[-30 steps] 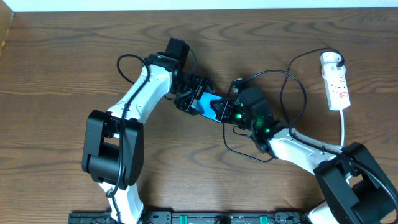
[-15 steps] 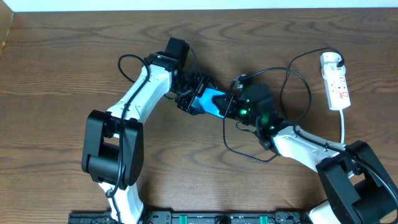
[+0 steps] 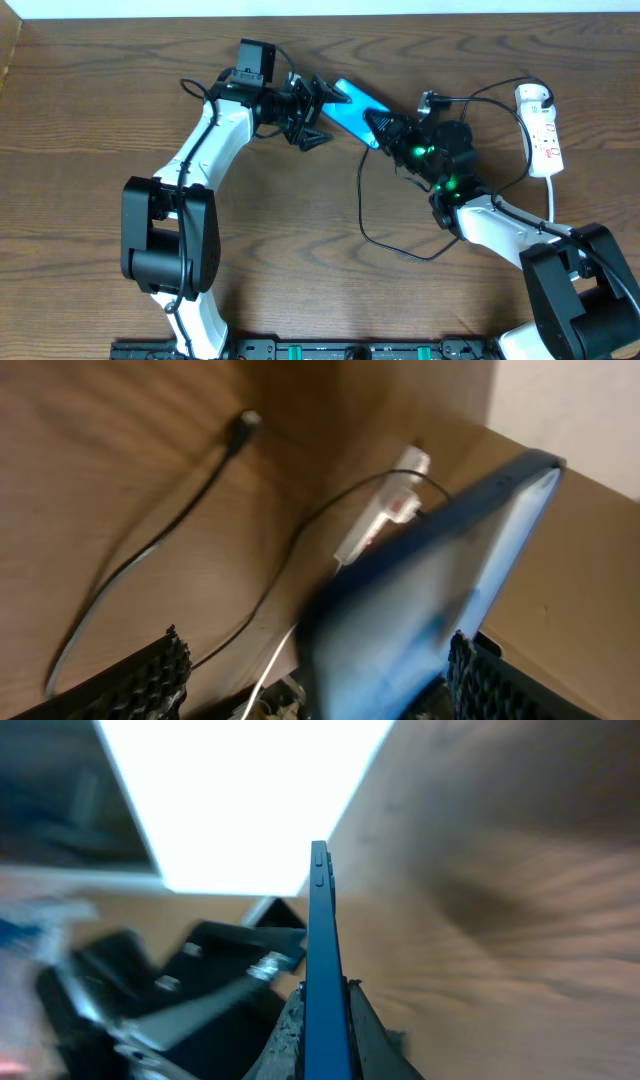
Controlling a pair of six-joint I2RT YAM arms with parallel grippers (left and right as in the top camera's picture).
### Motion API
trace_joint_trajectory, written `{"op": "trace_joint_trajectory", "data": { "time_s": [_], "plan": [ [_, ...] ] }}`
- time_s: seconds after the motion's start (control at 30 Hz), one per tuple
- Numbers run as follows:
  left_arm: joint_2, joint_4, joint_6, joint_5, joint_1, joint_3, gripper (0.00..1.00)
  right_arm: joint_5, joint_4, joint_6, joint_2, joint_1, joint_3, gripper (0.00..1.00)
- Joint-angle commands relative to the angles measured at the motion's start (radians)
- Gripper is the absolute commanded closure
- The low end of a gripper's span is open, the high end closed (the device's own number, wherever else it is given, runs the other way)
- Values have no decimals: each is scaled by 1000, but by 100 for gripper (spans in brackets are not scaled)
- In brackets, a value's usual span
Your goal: Plug charger to phone and switch on socket
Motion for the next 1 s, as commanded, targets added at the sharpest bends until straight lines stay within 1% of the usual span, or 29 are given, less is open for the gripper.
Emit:
{"op": "trace_joint_trajectory", "data": {
  "time_s": [0.0,0.1,0.33,0.37,0.53,0.7,0.97],
  "plan": [
    [-26,43,16,56,4,15,18,97,40,218,-5,3,15,98],
    [-26,106,-27,54,4,15,18,126,42,320,-5,7,15,99],
    [-26,286,-108,42,4,15,19,162,43,445,-5,30,15,98],
    [-26,302,-119,41,4,15,22,171,45,468,-5,35,15,98],
    [-26,328,-155,30,3,15,28,213,47,489,-5,60,21,99],
    [-26,328,-170,28,3,15,39,222,46,489,-5,74,40,98],
    [-26,328,-173,26,-42,15,42,228,42,522,-5,81,60,98]
  ]
}}
